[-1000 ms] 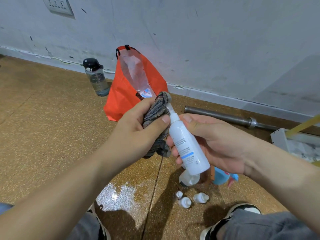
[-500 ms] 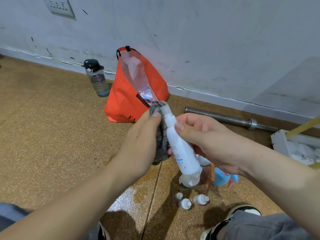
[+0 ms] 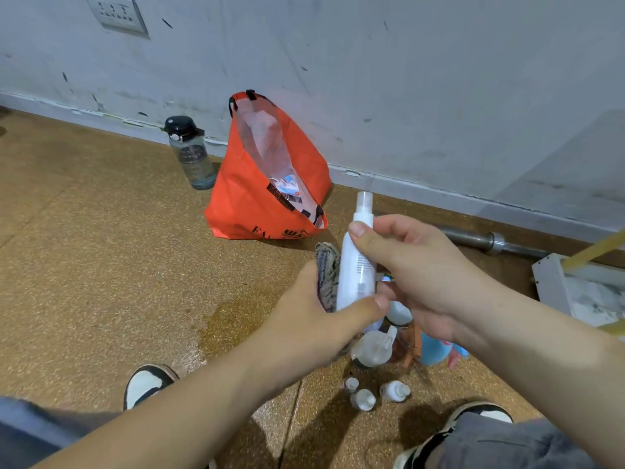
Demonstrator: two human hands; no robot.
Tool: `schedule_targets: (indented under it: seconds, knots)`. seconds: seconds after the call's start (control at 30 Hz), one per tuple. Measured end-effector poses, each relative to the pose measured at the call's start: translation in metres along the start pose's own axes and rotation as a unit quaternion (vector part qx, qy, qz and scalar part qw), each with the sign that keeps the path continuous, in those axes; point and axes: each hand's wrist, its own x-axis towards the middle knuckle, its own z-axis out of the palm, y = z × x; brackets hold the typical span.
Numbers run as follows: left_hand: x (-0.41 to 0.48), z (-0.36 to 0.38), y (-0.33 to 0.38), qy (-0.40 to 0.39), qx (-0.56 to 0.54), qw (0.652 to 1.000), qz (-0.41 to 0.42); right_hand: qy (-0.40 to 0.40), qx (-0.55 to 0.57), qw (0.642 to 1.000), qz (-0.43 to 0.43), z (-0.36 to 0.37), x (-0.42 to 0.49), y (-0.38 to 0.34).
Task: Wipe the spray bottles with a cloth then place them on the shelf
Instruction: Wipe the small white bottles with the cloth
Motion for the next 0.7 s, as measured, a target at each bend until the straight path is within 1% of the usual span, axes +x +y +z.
schedule_targets:
  seconds: [0.07,0.1,0.2,0.27,0.33,0.37,0.4,0.47,0.53,0.57,0.6,0.63,0.67,0.7]
  knots:
    - [0.004,-0.002,0.000,0.015,-0.003,1.000,0.005,-0.023,0.000,0.999,0.023,0.001,0.000,0.000]
    - [0.005,-0.006,0.002,0.009,-0.012,1.000,0.006,-0.032,-0.008,0.999,0.025,0.000,0.002,-0.003]
    - [0.008,-0.016,0.007,-0.054,-0.051,0.997,0.008,-0.018,-0.102,0.994,-0.025,-0.012,0.007,-0.020]
    - [0.009,-0.019,0.010,-0.096,-0.052,0.994,0.021,-0.063,-0.104,0.992,-0.041,-0.021,0.009,-0.028]
    - [0.011,-0.023,0.008,-0.105,-0.040,0.993,0.019,-0.127,-0.085,0.987,-0.042,-0.025,0.007,-0.029]
    - [0.011,-0.025,0.008,-0.109,-0.039,0.993,0.018,-0.144,-0.102,0.983,-0.057,-0.025,0.006,-0.028]
    - [0.011,-0.026,0.009,-0.116,-0.034,0.992,0.018,-0.145,-0.130,0.978,-0.078,-0.025,0.006,-0.027]
    - [0.008,-0.022,0.012,-0.107,-0.015,0.994,0.023,-0.113,-0.186,0.969,-0.115,-0.023,0.006,-0.022]
    - [0.009,-0.017,0.011,-0.053,0.030,0.997,0.053,-0.061,-0.235,0.961,-0.130,-0.022,0.007,-0.020]
    - [0.009,-0.015,0.009,-0.010,0.077,0.993,0.092,-0.039,-0.255,0.957,-0.136,-0.021,0.006,-0.018]
    - [0.010,-0.013,0.007,0.039,0.150,0.976,0.150,-0.020,-0.272,0.952,-0.142,-0.019,0.006,-0.016]
    - [0.008,-0.011,0.004,0.085,0.247,0.943,0.205,-0.008,-0.287,0.946,-0.149,-0.016,0.005,-0.014]
    - [0.004,-0.010,0.004,0.122,0.333,0.903,0.243,0.002,-0.302,0.940,-0.159,-0.013,0.004,-0.011]
    - [-0.001,-0.008,0.006,0.147,0.384,0.871,0.270,0.009,-0.317,0.933,-0.169,-0.011,0.003,-0.009]
